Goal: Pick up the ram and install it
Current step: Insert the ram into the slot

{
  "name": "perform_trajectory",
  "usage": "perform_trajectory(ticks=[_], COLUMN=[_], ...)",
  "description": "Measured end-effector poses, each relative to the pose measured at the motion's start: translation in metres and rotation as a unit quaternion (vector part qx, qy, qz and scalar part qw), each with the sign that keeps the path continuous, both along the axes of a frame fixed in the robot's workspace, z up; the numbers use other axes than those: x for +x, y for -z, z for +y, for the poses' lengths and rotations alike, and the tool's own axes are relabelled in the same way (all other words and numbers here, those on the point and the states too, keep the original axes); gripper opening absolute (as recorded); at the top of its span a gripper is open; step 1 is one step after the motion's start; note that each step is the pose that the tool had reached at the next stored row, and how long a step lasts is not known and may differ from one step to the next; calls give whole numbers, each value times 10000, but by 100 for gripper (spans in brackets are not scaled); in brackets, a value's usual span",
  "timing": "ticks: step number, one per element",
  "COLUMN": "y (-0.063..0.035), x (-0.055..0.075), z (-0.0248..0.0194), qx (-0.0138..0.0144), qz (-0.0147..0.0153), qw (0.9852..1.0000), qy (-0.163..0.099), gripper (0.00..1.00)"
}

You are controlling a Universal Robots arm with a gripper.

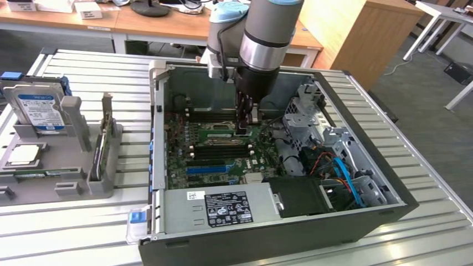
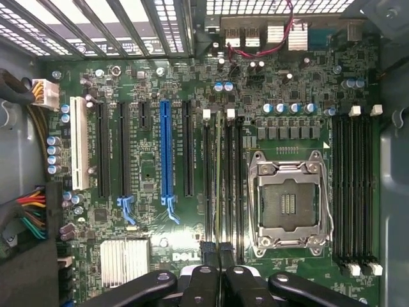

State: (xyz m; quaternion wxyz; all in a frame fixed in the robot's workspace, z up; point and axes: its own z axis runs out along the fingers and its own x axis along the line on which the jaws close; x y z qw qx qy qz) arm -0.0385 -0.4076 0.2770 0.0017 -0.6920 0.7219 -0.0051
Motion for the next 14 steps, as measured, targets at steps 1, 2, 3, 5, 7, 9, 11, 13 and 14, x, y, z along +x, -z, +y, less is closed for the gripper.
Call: perform_trajectory(ticks=[1, 2, 3, 5, 7, 9, 11, 13, 14], y=[9, 17, 24, 26, 26, 32, 49, 67, 76], x=[0, 0, 0, 0, 0, 0, 1, 0, 0], z=[0, 0, 0, 0, 0, 0, 0, 0, 0], qx=[1, 1, 1, 0, 0, 2, 1, 1, 0], qz=[0, 0, 0, 0, 0, -1, -1, 0, 0], qw=[10000, 10000, 10000, 10000, 10000, 10000, 10000, 10000, 10000], qy=[0, 0, 0, 0, 0, 0, 0, 0, 0], gripper=[12, 12, 12, 12, 12, 12, 12, 12, 12])
